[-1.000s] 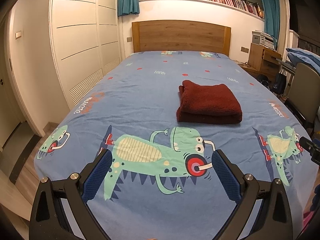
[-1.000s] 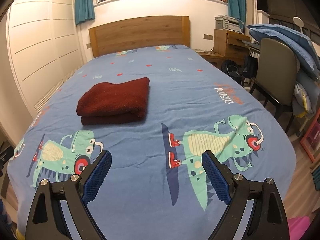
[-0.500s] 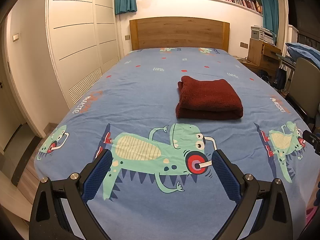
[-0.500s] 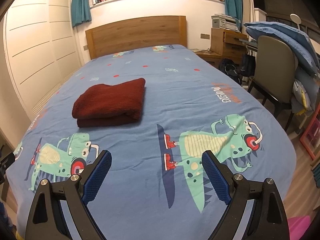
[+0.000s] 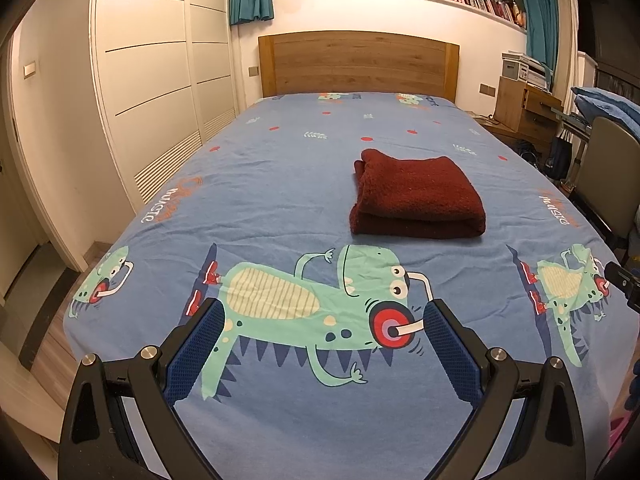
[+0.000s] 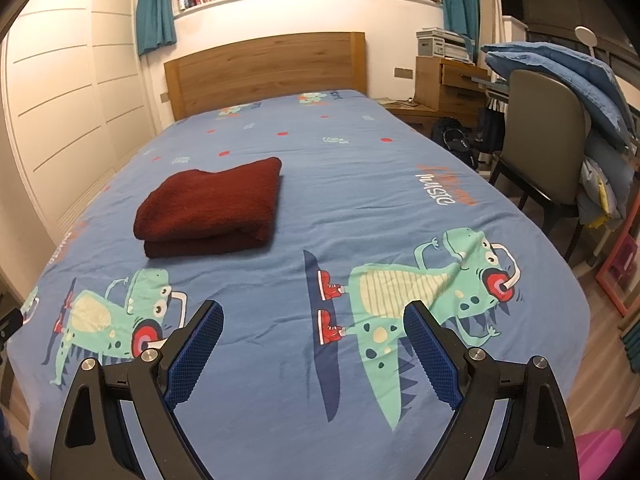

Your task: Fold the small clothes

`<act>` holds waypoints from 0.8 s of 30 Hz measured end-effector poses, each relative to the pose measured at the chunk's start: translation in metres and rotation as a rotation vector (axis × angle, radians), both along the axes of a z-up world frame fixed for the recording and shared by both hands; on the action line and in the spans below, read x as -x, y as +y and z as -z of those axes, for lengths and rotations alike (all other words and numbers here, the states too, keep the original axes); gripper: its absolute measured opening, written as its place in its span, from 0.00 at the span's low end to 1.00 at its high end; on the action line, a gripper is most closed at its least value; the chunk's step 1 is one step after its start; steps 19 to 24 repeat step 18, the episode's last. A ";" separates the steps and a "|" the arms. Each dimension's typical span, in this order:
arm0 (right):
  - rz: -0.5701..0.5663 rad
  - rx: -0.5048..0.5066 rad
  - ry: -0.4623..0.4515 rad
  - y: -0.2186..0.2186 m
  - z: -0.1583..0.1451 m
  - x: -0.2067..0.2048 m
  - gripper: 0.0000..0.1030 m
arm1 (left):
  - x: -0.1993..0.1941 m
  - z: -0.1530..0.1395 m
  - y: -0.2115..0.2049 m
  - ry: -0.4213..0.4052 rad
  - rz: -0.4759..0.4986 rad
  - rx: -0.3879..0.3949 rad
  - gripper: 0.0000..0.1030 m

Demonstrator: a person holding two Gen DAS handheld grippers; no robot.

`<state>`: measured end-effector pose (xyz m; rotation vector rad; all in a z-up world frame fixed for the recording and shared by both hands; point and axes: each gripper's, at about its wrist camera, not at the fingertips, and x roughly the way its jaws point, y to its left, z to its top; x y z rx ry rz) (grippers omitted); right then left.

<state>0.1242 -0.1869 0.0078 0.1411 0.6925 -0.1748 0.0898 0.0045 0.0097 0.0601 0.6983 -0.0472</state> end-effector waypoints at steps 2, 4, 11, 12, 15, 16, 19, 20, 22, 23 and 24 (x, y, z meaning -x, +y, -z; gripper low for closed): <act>0.000 0.005 0.001 0.000 0.001 0.000 0.90 | 0.000 0.000 0.000 -0.003 0.001 -0.001 0.96; 0.001 0.005 0.003 0.000 0.002 -0.001 0.90 | 0.000 0.000 0.000 -0.007 0.002 -0.003 0.96; 0.002 0.010 0.000 -0.001 0.003 -0.002 0.90 | 0.001 -0.001 -0.001 -0.016 -0.002 -0.007 0.96; 0.004 0.012 -0.001 -0.002 0.003 -0.002 0.90 | 0.001 -0.001 0.000 -0.016 -0.004 -0.009 0.96; 0.011 0.010 0.001 -0.005 0.005 -0.002 0.90 | 0.000 -0.001 0.001 -0.014 -0.007 -0.008 0.95; 0.013 0.009 0.003 -0.005 0.005 -0.002 0.90 | 0.000 -0.001 0.001 -0.013 -0.007 -0.009 0.95; 0.018 0.008 0.007 -0.006 0.008 -0.002 0.90 | 0.000 -0.001 0.002 -0.013 -0.006 -0.009 0.95; 0.018 0.008 0.007 -0.006 0.008 -0.002 0.90 | 0.000 -0.001 0.002 -0.013 -0.006 -0.009 0.95; 0.018 0.008 0.007 -0.006 0.008 -0.002 0.90 | 0.000 -0.001 0.002 -0.013 -0.006 -0.009 0.95; 0.018 0.008 0.007 -0.006 0.008 -0.002 0.90 | 0.000 -0.001 0.002 -0.013 -0.006 -0.009 0.95; 0.018 0.008 0.007 -0.006 0.008 -0.002 0.90 | 0.000 -0.001 0.002 -0.013 -0.006 -0.009 0.95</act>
